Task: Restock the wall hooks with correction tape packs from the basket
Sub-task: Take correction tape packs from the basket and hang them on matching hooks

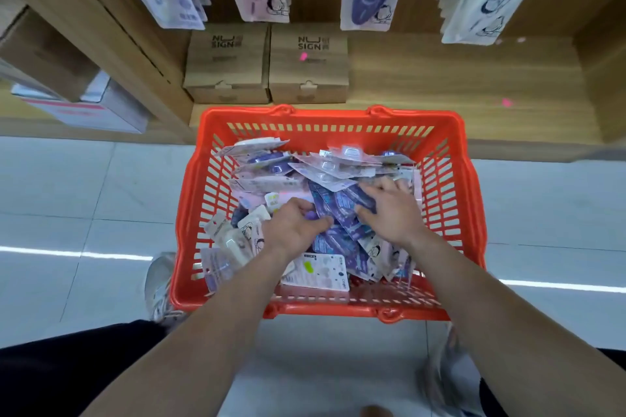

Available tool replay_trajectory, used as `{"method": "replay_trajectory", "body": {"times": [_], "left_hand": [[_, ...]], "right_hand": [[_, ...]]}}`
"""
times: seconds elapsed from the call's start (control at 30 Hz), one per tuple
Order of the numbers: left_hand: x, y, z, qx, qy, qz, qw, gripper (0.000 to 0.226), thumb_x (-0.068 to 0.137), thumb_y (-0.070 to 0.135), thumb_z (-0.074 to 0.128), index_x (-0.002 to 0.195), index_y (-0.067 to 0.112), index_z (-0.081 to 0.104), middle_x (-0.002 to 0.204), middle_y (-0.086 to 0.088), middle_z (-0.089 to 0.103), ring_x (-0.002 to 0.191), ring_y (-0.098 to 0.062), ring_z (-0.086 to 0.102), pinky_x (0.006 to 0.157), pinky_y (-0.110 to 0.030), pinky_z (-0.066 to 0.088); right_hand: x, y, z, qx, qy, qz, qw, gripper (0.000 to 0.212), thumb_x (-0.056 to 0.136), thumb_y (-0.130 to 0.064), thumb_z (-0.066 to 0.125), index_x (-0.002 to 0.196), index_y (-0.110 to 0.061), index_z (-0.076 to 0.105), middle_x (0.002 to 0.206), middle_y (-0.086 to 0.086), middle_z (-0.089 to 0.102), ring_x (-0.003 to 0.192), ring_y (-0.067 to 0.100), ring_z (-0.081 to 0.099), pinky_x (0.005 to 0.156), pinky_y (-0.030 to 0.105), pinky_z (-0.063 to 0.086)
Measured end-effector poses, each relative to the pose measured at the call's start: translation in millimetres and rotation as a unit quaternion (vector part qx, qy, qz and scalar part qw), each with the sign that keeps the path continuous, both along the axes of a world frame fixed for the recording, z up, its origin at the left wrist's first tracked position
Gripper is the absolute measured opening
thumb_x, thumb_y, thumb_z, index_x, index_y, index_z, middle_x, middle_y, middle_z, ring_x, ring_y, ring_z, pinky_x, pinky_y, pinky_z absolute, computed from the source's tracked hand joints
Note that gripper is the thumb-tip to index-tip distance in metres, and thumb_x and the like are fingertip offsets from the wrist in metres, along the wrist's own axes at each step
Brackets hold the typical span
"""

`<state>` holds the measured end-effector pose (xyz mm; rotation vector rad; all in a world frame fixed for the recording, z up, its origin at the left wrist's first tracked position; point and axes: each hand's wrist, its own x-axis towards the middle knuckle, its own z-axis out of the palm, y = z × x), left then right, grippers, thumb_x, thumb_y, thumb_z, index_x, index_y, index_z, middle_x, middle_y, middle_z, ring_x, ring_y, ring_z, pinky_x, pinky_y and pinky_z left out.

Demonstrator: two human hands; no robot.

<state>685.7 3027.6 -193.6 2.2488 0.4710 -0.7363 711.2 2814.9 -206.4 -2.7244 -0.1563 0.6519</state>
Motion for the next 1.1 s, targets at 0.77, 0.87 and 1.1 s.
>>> {"method": "replay_trajectory", "body": {"times": [0.77, 0.87, 1.1], "left_hand": [[7, 29, 11, -0.184, -0.055, 0.125, 0.973, 0.02, 0.091, 0.001, 0.073, 0.109, -0.005, 0.066, 0.105, -0.03, 0.069, 0.094, -0.037, 0.069, 0.083, -0.039, 0.06], [4, 40, 19, -0.157, -0.091, 0.099, 0.978, 0.019, 0.092, 0.002, 0.073, 0.11, -0.001, 0.069, 0.103, -0.018, 0.073, 0.083, -0.018, 0.067, 0.068, -0.021, 0.058], [-7, 53, 21, -0.145, -0.051, 0.037, 0.987, 0.016, 0.099, 0.018, 0.067, 0.114, 0.016, 0.064, 0.101, -0.011, 0.072, 0.088, -0.019, 0.071, 0.069, -0.026, 0.059]], "right_hand": [[-13, 44, 22, 0.123, 0.046, -0.059, 0.99, 0.078, 0.089, -0.072, 0.057, 0.152, -0.028, 0.044, 0.147, -0.001, 0.053, 0.138, 0.025, 0.037, 0.113, 0.044, 0.025], [-13, 64, 24, 0.242, 0.097, -0.135, 0.956, 0.056, 0.089, -0.056, 0.072, 0.134, -0.027, 0.056, 0.13, -0.002, 0.059, 0.119, 0.017, 0.054, 0.102, 0.037, 0.042], [-9, 72, 16, 0.363, 0.205, -0.212, 0.884, 0.039, 0.083, -0.034, 0.086, 0.111, -0.02, 0.063, 0.111, -0.002, 0.072, 0.098, 0.015, 0.071, 0.092, 0.04, 0.058]]}}
